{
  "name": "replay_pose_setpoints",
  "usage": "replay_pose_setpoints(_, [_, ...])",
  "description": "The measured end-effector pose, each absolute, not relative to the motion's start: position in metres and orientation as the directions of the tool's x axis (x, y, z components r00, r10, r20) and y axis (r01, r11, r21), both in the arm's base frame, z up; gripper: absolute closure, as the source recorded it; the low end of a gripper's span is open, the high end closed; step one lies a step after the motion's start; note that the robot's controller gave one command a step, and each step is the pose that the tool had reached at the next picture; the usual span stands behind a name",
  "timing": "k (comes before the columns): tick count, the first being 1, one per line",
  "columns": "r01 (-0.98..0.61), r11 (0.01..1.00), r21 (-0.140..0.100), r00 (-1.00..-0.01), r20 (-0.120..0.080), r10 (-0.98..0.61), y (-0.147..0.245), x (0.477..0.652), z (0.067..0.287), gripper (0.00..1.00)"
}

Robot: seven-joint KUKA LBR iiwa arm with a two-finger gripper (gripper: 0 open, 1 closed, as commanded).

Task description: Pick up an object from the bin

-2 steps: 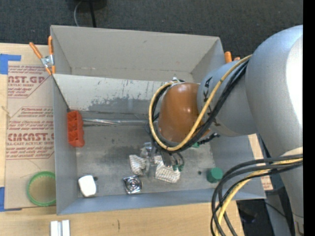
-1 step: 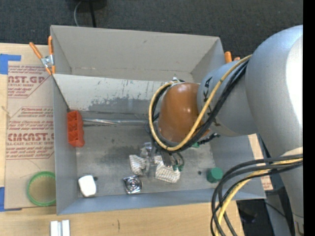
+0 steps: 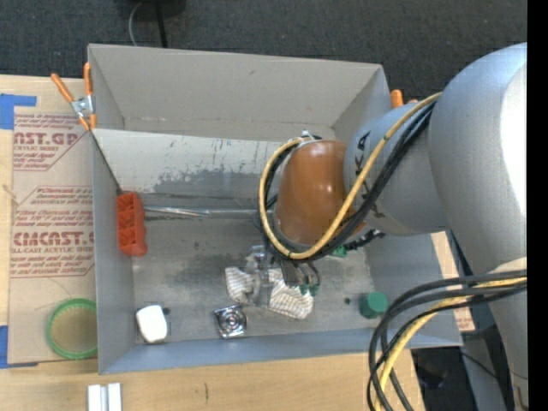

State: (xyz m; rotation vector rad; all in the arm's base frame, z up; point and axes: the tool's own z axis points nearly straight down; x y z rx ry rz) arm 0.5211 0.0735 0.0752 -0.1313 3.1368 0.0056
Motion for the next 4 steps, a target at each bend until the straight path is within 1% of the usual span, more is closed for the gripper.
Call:
replay_pose_setpoints(1, [-0.057,0.998,0.004,-0.998,-0.005,-0.057,0.075,0.540,0.154,1.00])
replay_pose_setpoints(2, [-0.057,0.998,0.004,-0.998,-0.005,-0.057,0.075,0.540,0.154,1.00])
replay_pose_setpoints(3, [-0.046,0.999,0.004,-0.999,0.002,-0.046,0.081,0.537,0.199,1.00])
replay_pose_setpoints(4, [-0.018,1.000,0.005,-1.000,-0.004,-0.018,0.078,0.544,0.253,1.00])
